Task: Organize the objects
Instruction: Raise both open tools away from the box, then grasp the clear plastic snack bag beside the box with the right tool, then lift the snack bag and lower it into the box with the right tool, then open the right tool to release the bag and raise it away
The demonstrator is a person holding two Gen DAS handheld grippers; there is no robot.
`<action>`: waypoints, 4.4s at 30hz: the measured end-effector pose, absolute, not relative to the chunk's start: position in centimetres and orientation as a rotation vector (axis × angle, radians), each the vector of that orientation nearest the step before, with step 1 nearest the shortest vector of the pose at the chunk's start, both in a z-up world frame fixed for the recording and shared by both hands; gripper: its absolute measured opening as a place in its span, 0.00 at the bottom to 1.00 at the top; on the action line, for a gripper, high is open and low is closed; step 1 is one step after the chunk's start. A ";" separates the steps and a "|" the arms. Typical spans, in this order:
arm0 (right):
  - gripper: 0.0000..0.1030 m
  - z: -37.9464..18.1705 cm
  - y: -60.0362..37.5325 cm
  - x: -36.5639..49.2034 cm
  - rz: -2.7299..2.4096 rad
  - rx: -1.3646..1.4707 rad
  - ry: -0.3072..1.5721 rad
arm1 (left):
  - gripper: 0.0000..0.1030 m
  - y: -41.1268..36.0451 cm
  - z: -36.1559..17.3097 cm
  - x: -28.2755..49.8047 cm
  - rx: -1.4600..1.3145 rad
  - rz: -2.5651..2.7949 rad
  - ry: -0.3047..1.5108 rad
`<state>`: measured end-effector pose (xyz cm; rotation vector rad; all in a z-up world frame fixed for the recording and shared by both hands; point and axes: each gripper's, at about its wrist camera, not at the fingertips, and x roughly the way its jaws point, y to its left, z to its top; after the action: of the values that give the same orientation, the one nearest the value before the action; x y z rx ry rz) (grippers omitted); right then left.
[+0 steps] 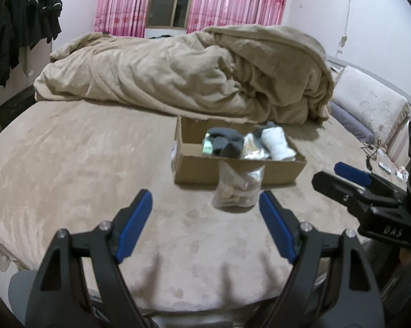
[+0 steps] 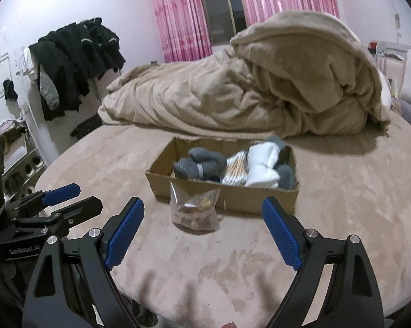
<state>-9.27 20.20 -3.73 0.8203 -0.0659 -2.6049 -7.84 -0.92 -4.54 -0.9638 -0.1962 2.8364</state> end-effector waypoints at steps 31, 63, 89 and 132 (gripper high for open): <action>0.69 -13.7 14.6 -18.1 -2.512 1.051 -0.072 | 0.79 -4.0 -14.1 -13.8 -1.216 2.831 -0.266; 0.60 -2.8 20.4 -10.8 -2.592 0.826 -0.114 | 0.80 -0.8 -2.7 -9.7 -0.971 2.836 -0.219; 0.62 -5.8 19.4 -22.4 -2.473 0.989 -0.232 | 0.88 -2.3 -4.4 -19.9 -0.938 2.889 -0.163; 0.82 -0.9 20.5 -12.2 -2.625 0.797 -0.086 | 0.89 -0.3 -1.1 -9.3 -0.941 2.873 -0.214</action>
<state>-12.24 20.54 -0.89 0.7965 -0.0864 -2.6246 -9.26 -0.30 -1.13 -0.9411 -0.2137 2.8728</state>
